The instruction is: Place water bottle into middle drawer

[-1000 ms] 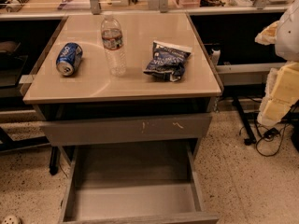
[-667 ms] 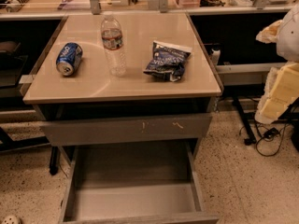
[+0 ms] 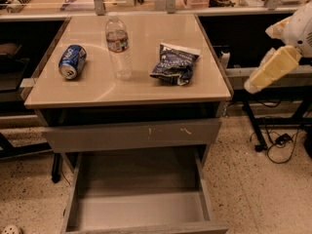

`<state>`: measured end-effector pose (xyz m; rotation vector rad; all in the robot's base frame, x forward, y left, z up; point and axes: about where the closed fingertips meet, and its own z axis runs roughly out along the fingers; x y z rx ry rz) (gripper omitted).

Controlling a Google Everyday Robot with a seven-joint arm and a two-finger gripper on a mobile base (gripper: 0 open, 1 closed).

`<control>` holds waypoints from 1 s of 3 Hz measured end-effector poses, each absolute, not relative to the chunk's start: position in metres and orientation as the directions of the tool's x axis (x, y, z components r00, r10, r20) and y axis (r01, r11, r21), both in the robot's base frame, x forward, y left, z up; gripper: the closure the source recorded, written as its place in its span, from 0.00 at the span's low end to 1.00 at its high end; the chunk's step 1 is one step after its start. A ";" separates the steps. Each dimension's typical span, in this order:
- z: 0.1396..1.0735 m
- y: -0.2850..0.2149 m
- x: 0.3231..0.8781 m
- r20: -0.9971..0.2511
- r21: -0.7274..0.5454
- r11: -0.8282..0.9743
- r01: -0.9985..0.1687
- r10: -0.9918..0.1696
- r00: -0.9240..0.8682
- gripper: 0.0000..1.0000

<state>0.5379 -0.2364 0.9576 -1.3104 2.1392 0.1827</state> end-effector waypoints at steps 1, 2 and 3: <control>0.954 -0.236 0.628 -0.684 -0.083 0.530 -0.844 -0.646 -0.339 0.00; 0.963 -0.234 0.631 -0.690 -0.097 0.523 -0.847 -0.648 -0.321 0.00; 0.957 -0.224 0.641 -0.713 -0.100 0.506 -0.856 -0.637 -0.293 0.00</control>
Offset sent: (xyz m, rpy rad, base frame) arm 0.1313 0.0039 0.0012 0.1104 0.0804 0.0389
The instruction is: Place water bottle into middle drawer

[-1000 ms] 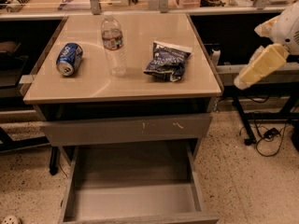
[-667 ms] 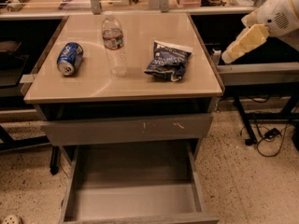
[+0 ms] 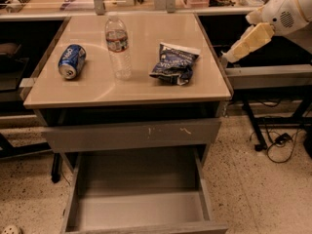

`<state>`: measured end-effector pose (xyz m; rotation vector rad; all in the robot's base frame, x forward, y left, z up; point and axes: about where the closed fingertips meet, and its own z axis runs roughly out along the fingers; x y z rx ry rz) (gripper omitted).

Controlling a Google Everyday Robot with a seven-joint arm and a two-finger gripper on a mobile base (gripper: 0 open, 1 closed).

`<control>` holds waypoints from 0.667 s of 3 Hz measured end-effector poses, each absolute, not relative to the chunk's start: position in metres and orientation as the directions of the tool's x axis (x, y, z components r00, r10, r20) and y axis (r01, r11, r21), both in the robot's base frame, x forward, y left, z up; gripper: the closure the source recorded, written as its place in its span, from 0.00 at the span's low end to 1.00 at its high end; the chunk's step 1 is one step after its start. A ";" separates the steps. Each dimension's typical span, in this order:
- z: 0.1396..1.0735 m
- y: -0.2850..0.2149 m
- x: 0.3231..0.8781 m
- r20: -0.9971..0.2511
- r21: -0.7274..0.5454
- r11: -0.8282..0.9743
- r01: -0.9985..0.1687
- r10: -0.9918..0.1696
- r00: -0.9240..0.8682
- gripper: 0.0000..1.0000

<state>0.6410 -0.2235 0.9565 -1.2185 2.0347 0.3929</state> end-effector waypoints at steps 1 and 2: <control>0.950 -0.197 0.679 -0.807 -0.044 0.497 -0.867 -0.528 -0.262 0.00; 0.945 -0.159 0.723 -0.889 0.023 0.433 -0.901 -0.404 -0.217 0.00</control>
Offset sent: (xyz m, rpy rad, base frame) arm 0.1320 0.0984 -0.0080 0.4993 -0.0165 0.1938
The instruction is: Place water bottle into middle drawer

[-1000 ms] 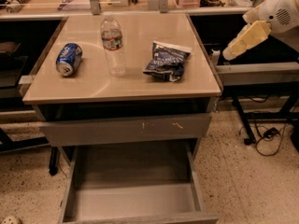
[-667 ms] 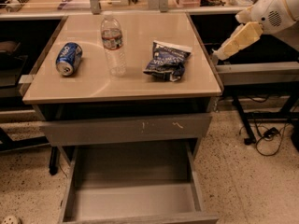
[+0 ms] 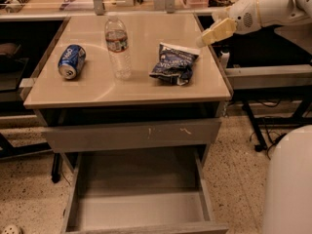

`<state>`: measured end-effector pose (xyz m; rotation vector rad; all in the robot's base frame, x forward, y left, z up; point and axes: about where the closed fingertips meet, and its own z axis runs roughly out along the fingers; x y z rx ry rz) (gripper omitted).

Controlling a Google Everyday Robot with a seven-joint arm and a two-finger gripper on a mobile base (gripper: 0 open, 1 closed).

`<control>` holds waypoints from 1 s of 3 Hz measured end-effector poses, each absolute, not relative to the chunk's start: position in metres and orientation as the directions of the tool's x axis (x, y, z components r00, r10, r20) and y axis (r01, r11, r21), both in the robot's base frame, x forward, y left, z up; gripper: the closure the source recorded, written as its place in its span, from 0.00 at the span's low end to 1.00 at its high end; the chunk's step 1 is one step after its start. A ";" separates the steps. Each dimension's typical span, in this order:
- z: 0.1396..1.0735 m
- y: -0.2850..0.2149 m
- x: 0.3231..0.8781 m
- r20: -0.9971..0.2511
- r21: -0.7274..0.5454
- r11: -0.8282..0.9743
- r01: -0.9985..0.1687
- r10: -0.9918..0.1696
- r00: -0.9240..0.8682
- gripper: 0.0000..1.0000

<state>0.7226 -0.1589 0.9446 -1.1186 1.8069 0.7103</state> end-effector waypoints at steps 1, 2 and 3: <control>0.944 -0.159 0.723 -0.889 0.023 0.433 -0.901 -0.404 -0.217 0.00; 0.948 -0.137 0.721 -0.902 -0.002 0.374 -0.927 -0.402 -0.160 0.00; 0.943 -0.099 0.712 -0.911 -0.006 0.273 -0.962 -0.398 -0.108 0.00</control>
Offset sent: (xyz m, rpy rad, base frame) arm -0.0092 0.0470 0.0115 0.0376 -0.0958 0.1537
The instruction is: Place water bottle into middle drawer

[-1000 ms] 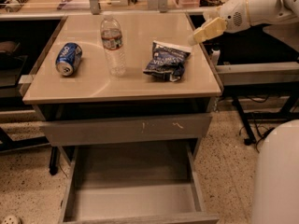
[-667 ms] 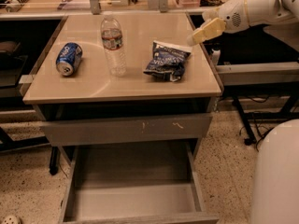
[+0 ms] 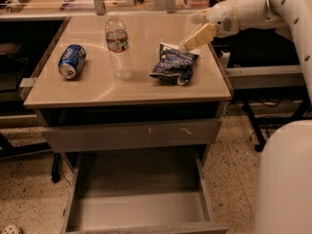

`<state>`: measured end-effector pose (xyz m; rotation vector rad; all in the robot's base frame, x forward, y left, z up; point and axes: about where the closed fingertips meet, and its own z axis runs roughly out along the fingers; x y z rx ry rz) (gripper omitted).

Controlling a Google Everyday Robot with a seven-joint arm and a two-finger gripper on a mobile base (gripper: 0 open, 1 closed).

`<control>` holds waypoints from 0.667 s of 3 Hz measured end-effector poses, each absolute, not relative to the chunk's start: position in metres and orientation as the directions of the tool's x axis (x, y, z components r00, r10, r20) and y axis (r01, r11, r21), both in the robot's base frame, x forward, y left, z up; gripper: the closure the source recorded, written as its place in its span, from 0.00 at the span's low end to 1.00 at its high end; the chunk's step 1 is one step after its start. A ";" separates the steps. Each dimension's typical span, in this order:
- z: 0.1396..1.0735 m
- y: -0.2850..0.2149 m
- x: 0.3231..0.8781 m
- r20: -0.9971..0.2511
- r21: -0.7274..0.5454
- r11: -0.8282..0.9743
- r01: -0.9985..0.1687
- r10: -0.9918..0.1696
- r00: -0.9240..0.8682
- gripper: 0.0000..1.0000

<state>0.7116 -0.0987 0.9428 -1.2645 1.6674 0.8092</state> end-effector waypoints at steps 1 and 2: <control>0.930 -0.071 0.697 -0.911 0.009 0.192 -0.981 -0.404 -0.088 0.00; 0.927 -0.069 0.697 -0.910 0.015 0.188 -0.982 -0.404 -0.091 0.00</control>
Offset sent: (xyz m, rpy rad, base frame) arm -0.0125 0.0235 -0.0106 0.0019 0.0117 0.0708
